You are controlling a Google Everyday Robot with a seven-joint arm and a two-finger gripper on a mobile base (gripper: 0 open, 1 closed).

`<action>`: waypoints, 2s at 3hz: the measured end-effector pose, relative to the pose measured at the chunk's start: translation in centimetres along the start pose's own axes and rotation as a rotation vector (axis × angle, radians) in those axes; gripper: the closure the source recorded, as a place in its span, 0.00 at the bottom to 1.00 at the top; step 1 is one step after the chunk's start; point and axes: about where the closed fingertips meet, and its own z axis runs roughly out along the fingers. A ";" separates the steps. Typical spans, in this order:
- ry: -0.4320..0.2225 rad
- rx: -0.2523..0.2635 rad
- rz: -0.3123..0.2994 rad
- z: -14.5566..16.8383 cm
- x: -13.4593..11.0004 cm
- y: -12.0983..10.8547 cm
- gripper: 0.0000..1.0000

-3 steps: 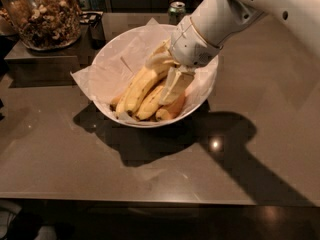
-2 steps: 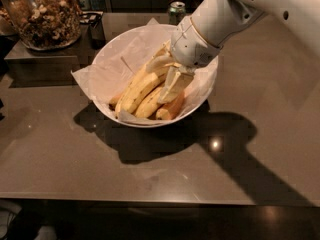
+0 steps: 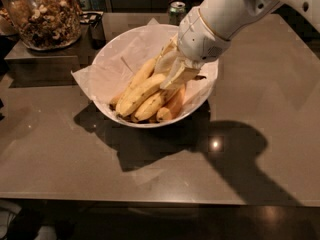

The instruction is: Pick banana from white bowl

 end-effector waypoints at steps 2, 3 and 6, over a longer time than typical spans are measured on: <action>0.065 0.071 0.024 -3.5 0.6 0.0 1.00; 0.022 0.127 0.041 -5.7 -0.2 0.7 1.00; -0.206 0.490 0.158 -13.5 -5.0 7.7 1.00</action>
Offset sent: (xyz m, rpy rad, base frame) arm -0.0019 -0.0402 0.0358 -0.0309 -0.0748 -0.1233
